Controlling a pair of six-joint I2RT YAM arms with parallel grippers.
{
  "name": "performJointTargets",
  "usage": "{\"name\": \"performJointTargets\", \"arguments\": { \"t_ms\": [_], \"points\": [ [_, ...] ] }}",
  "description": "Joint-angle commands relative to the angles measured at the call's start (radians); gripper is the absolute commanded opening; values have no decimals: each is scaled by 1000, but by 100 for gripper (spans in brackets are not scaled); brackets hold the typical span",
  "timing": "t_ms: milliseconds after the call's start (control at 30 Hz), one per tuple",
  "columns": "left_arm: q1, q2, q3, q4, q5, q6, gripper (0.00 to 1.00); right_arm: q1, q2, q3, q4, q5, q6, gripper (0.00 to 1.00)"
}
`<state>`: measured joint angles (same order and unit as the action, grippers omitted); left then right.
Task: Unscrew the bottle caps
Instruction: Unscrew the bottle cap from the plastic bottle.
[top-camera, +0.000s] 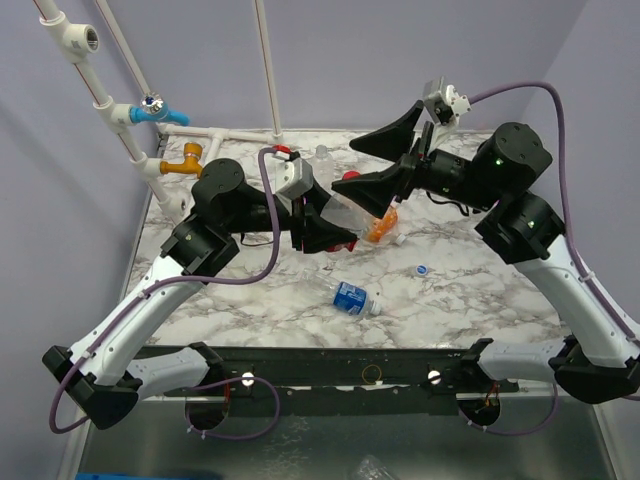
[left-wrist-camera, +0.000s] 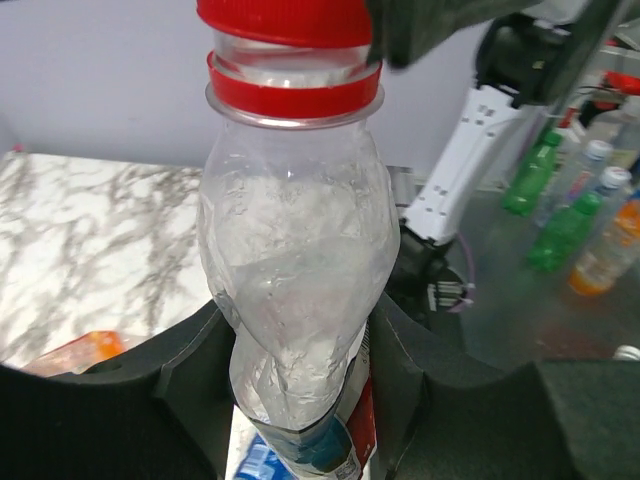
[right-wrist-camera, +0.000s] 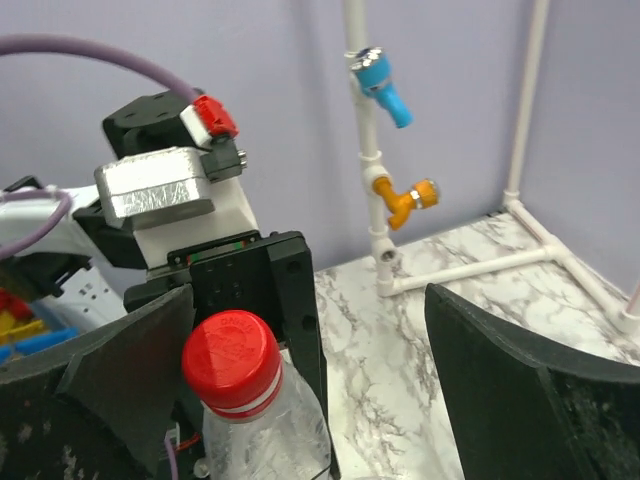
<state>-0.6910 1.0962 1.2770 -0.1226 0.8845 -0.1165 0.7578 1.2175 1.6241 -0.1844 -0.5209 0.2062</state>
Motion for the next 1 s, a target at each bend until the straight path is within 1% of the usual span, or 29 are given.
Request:
{"name": "performJointTargets", "arguments": {
  "t_ms": [0,200,367,433,500,667,767,800,867,900,967],
  "points": [
    [2,-11,-18,4,-214,90,0,0,14,89,-125,175,-19,100],
    [2,0,-36,22,-379,147,0,1,108,200,-216,228,19,100],
    [3,5,-41,29,-400,155,0,1,188,269,-290,268,21,100],
    [3,3,-43,31,-400,155,0,1,191,262,-291,266,19,97],
    [3,2,-51,37,-406,155,0,1,178,233,-265,263,20,89],
    [3,-1,-67,44,-426,145,0,1,168,202,-233,277,20,62],
    [4,-4,-75,46,-423,143,0,1,151,177,-208,289,19,45],
    [5,-6,-78,47,-423,144,0,2,148,171,-200,290,18,38],
    [4,-8,-84,47,-423,138,0,1,140,163,-191,292,14,28],
    [4,-10,-86,47,-420,134,0,1,137,161,-188,291,11,23],
    [4,-13,-88,48,-410,124,0,0,132,160,-186,277,1,17]
  ]
}}
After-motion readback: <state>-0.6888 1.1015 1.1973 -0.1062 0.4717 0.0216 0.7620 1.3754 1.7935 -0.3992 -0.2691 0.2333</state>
